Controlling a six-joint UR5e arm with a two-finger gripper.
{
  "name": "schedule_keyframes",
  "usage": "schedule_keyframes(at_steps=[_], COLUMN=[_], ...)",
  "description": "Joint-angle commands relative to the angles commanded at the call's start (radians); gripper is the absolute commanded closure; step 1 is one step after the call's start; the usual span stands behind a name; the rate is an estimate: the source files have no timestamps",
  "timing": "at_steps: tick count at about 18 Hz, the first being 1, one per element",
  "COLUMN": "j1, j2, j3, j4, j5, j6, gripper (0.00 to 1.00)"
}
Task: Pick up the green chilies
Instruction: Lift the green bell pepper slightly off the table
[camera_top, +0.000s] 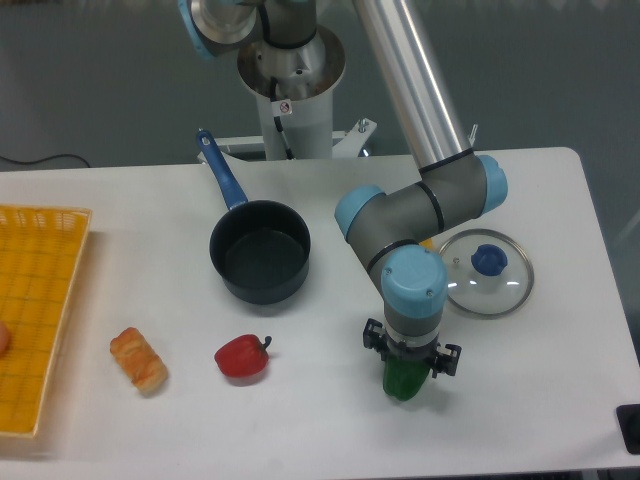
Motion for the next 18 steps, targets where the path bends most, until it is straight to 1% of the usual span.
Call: schedule_keyframes(at_steps=[4, 5, 7, 15, 18], j1=[-0.002, -0.002, -0.003, -0.006, -0.011], j2=[0.014, 0.024, 0.047, 0.129, 0.152], j3=[-0.002, -0.002, -0.002, -0.002, -0.003], j4=[-0.003, -0.005, -0.038, -0.184, -0.196], j5=[-0.003, -0.003, -0.008, -0.005, -0.011], j6=[0.005, 0.005, 0.009, 0.136, 0.146], gripper=[0.45, 0.47, 0.47, 0.47, 0.47])
